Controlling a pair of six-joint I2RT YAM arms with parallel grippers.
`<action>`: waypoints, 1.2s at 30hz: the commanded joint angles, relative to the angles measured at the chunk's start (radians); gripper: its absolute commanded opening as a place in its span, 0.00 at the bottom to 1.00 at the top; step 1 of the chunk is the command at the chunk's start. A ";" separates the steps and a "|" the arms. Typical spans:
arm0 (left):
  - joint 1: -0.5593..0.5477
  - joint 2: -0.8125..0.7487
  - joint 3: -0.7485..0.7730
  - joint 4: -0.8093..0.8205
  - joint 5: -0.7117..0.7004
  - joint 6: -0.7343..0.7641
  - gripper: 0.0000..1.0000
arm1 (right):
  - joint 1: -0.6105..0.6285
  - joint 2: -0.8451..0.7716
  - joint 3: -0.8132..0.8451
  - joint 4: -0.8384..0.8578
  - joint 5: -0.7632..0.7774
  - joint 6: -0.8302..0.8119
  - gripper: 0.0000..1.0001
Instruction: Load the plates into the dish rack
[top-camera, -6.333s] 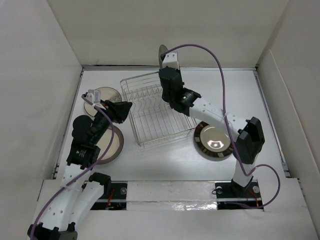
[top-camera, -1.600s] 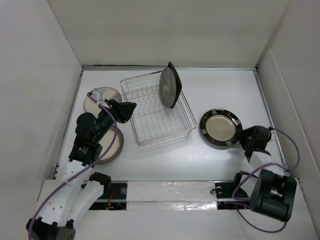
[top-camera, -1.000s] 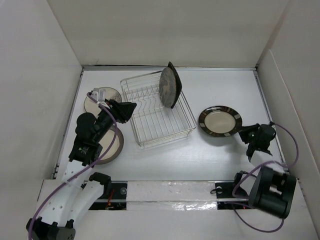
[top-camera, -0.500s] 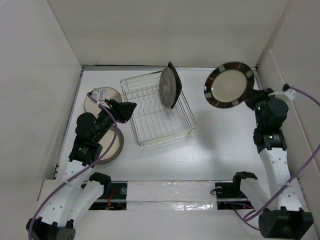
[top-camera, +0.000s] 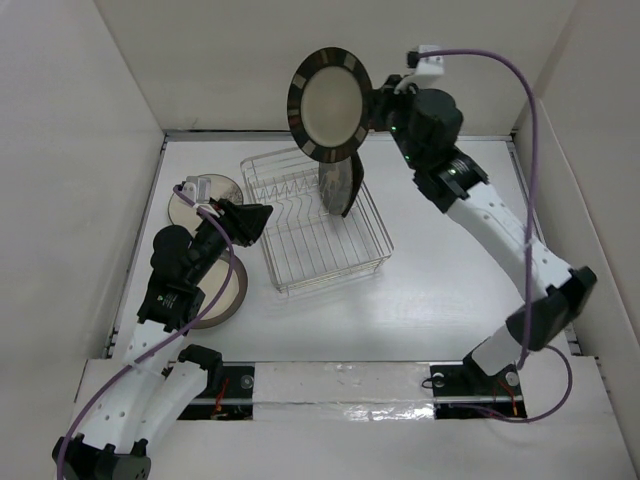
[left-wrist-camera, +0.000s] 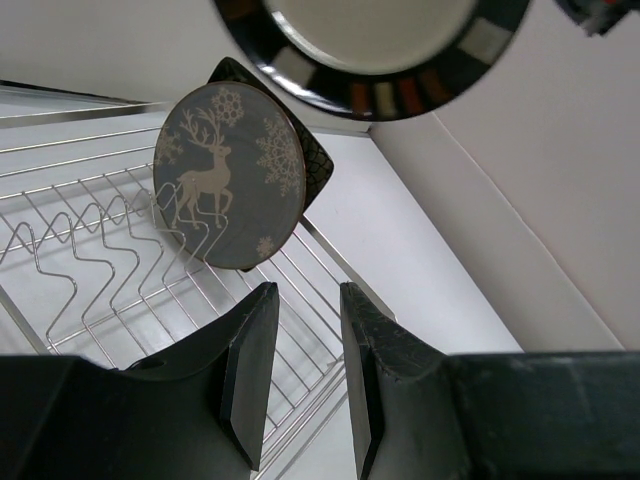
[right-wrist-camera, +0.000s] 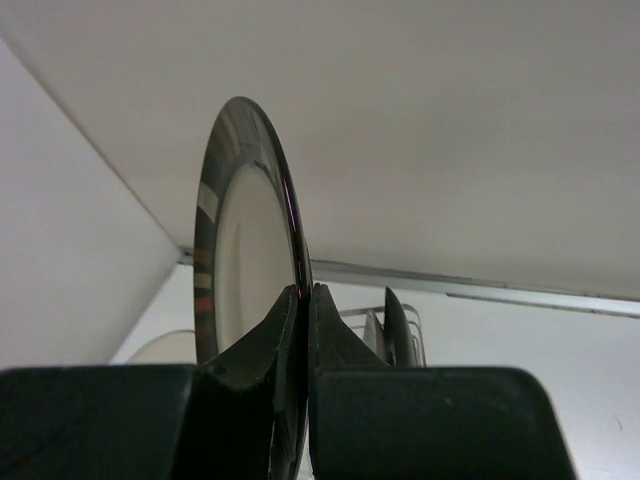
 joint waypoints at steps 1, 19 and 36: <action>-0.008 -0.011 0.010 0.041 -0.005 0.009 0.28 | 0.037 0.093 0.202 0.067 0.153 -0.091 0.00; -0.008 -0.013 0.007 0.047 0.007 0.006 0.28 | 0.173 0.361 0.309 0.061 0.491 -0.372 0.00; -0.008 -0.004 0.013 0.037 -0.018 0.009 0.28 | 0.268 0.446 0.184 0.116 0.572 -0.462 0.00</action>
